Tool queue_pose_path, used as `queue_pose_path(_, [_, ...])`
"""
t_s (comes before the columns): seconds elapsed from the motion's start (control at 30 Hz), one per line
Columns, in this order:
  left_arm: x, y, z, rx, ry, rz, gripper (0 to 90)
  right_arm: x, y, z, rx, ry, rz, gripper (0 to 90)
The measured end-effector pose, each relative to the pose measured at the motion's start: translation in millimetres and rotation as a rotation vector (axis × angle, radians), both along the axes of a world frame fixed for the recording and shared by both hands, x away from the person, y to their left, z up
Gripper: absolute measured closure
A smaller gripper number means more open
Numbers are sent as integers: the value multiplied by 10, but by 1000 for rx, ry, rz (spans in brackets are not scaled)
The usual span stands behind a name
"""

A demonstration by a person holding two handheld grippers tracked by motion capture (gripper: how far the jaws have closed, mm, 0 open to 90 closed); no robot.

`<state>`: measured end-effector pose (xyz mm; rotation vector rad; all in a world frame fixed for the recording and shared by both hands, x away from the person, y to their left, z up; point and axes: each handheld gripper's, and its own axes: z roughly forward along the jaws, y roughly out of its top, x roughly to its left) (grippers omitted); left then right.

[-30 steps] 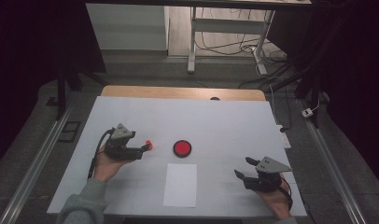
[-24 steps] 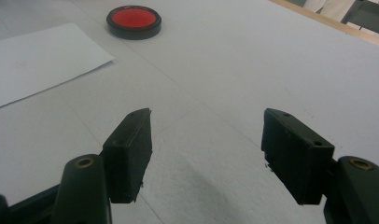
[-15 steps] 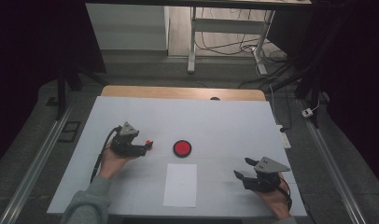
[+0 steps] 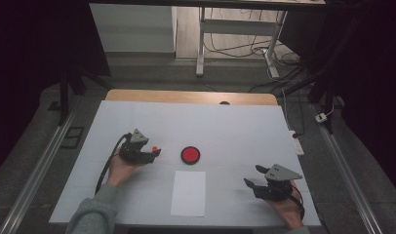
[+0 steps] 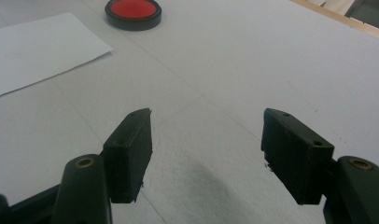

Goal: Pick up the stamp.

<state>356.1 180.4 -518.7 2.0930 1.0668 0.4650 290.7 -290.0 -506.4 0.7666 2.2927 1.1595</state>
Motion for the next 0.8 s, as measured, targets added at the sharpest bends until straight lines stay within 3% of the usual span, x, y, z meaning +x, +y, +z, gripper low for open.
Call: queue_pose_path(0.8, [32, -11, -103, -9, 0, -18, 532, 6, -6, -11, 1, 1, 0, 332])
